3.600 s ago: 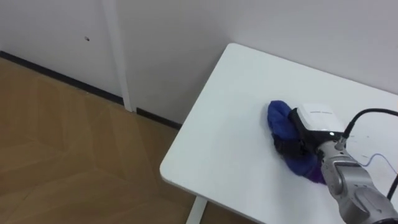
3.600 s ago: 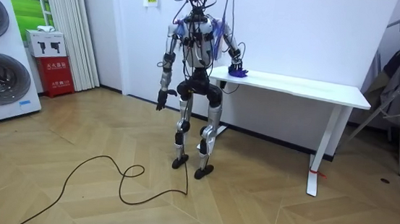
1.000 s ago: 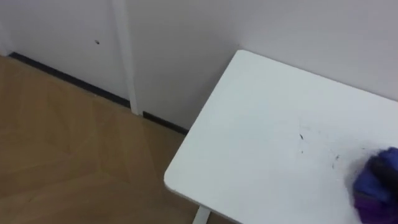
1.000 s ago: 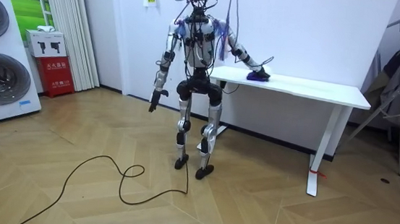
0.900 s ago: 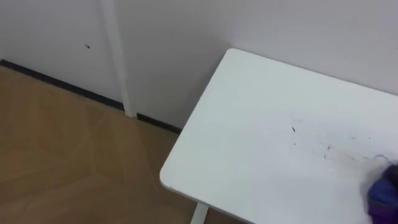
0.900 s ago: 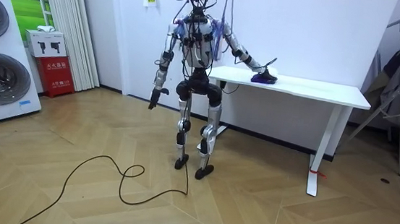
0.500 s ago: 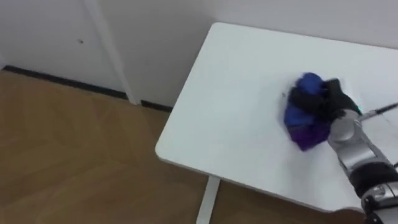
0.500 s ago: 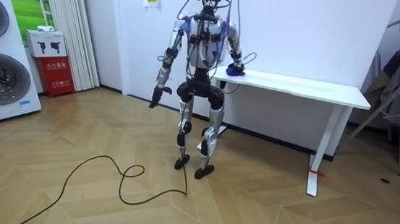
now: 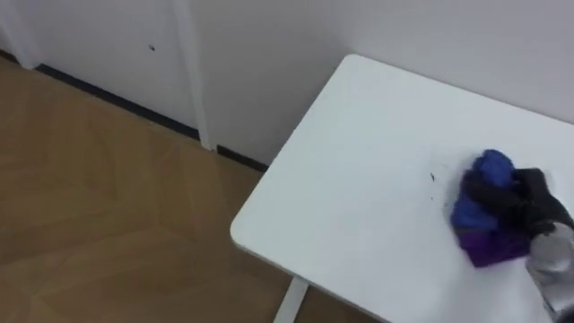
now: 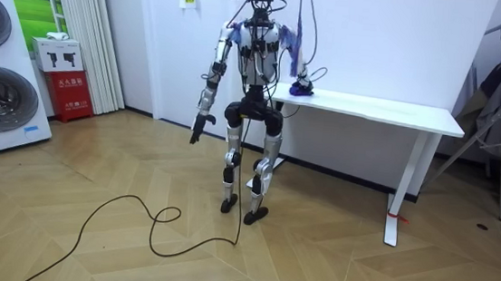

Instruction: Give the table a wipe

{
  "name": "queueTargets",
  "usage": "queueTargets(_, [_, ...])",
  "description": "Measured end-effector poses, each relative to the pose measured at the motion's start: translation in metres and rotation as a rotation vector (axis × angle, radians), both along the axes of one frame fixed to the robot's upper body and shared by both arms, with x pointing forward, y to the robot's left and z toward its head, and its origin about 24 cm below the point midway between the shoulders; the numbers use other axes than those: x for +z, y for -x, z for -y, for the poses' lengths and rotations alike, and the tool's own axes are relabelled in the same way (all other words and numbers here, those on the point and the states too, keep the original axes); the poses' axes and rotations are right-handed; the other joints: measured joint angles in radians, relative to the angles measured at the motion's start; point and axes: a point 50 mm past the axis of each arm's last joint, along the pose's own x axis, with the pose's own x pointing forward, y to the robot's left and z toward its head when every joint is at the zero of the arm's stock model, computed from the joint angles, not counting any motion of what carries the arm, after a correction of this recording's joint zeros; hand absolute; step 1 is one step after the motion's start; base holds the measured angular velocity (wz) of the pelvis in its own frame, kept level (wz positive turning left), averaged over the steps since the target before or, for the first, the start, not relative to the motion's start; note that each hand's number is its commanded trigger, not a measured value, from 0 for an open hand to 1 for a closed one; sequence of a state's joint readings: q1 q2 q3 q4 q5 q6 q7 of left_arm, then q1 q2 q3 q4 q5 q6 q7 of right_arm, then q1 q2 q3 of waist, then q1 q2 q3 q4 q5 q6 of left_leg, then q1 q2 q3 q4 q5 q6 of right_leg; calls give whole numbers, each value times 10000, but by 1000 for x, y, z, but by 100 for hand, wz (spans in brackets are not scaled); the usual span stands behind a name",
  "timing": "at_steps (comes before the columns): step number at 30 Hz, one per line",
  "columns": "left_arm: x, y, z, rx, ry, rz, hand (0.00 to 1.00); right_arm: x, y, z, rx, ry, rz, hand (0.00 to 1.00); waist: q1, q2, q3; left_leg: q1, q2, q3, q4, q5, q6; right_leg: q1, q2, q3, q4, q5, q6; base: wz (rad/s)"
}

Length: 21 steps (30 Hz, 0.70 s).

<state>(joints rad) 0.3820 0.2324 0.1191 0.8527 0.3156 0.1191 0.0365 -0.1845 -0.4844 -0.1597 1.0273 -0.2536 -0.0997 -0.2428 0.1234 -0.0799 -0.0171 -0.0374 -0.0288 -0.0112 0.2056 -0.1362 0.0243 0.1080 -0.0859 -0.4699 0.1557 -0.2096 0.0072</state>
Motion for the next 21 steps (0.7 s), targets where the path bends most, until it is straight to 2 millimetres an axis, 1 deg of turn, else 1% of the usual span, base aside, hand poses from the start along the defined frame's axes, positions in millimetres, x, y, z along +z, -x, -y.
queueTargets(2, [2, -2, -4, 88, -90, 110, 0, -1, 13, 10, -592, 35, -58, 100, -192, 12, 0, 54, -3, 76, 10, -60, 60, 38, -7, 37, -3, 54, 37, -21])
queueTargets(4, [1, -5, -2, 72, -127, 215, 0, -1, 13, 10, -799, 43, 13, 100, -92, 47, 1, 142, 43, 271, -4, -110, 69, 43, 8, 272, 22, 89, 34, -32])
queueTargets(5, [1, -8, 0, 0, -111, 289, 0, 0, 7, 6, -731, 125, 13, 100, -9, 96, 12, 149, 90, 379, 13, -180, 53, 40, 50, 447, 41, 113, 28, -34])
queueTargets(6, [0, -10, 2, -33, -92, 309, 0, 0, 3, 4, -713, 180, -18, 100, 73, 115, 13, 164, 121, 469, 16, -197, 53, 12, 99, 520, 83, 138, 16, -49])
queueTargets(7, [-1, -12, 5, -173, -54, 324, 0, 2, -10, -4, -662, 167, 0, 100, 221, 154, 21, 134, 187, 658, 18, -216, 47, -95, 131, 633, 164, 182, -37, -50])
queueTargets(8, [-3, -13, 10, -302, 64, 277, 0, 7, -26, -12, -413, 210, 65, 100, 269, 228, 71, 110, 276, 821, 23, -215, 45, -176, 178, 751, 175, 254, -86, -56])
queueTargets(9, [-5, -13, 13, -291, 148, 249, 0, 9, -35, -20, -118, 255, 66, 100, 400, 283, 87, 111, 327, 967, 21, -223, 33, -253, 198, 889, 197, 283, -116, -58])
queueTargets(10, [-8, -14, 18, -304, 317, 127, 0, 16, -55, -35, 638, 502, 144, 100, 606, 419, 136, 106, 417, 1174, 20, -235, 9, -364, 253, 1066, 232, 328, -168, -57])
queueTargets(11, [-11, -14, 22, -521, 462, -97, 0, 24, -77, -59, 1687, 644, 281, 100, 752, 536, 132, 55, 483, 1330, -5, -212, -30, -566, 288, 1204, 357, 346, -207, -52])
queueTargets(12, [-11, -13, 23, -548, 533, -166, 0, 30, -89, -74, 2342, 685, 431, 100, 844, 592, 149, 28, 520, 1423, -11, -197, -53, -652, 320, 1326, 361, 359, -234, -47])
queueTargets(13, [-13, -13, 25, -556, 642, -248, 0, 44, -113, -104, 3689, 784, 780, 100, 1101, 647, 172, -35, 562, 1585, -6, -176, -99, -848, 368, 1482, 315, 419, -334, -34])
queueTargets(14, [-13, -18, 26, -588, 711, -192, 0, 56, -132, -131, 4937, 821, 962, 100, 1349, 754, 320, -40, 598, 1610, -19, -120, -174, -969, 399, 1522, 306, 425, -387, -22])
queueTargets(15, [-13, -21, 26, -602, 761, -161, 0, 61, -137, -139, 5354, 818, 1024, 100, 1474, 785, 370, -57, 598, 1603, -52, -98, -191, -1026, 399, 1523, 304, 402, -419, 12])
queueTargets(16, [-13, -23, 27, -617, 785, -92, 0, 67, -143, -149, 5830, 725, 1118, 100, 1877, 844, 388, -126, 573, 1469, -110, -28, -217, -1074, 397, 1483, 299, 346, -431, 50])
queueTargets(17, [-13, -19, 26, -550, 772, -154, 0, 70, -146, -152, 6074, 641, 1216, 100, 1993, 823, 373, -208, 532, 1249, -173, 38, -212, -1073, 338, 1257, 328, 232, -402, 63])
queueTargets(18, [-13, -19, 25, -536, 754, -194, 0, 71, -146, -153, 6130, 640, 1223, 100, 2039, 808, 366, -234, 523, 1118, -200, 55, -215, -1055, 306, 1117, 329, 204, -391, 67])
queueTargets(19, [-13, -8, 25, -422, 748, -513, 0, 70, -146, -152, 6118, 636, 1175, 100, 2095, 763, 351, -261, 480, 947, -194, 58, -217, -1000, 259, 941, 323, 165, -362, 53])
queueTargets(20, [-13, 4, 24, -286, 781, -840, 0, 65, -141, -146, 5954, 559, 1104, 100, 1989, 696, 340, -253, 425, 782, -151, 60, -220, -837, 210, 755, 303, 153, -340, 50])
queueTargets(21, [-13, 9, 24, -192, 790, -941, 0, 62, -138, -141, 5868, 485, 1138, 100, 1895, 649, 335, -229, 382, 683, -128, 61, -220, -757, 178, 680, 311, 129, -300, 63])
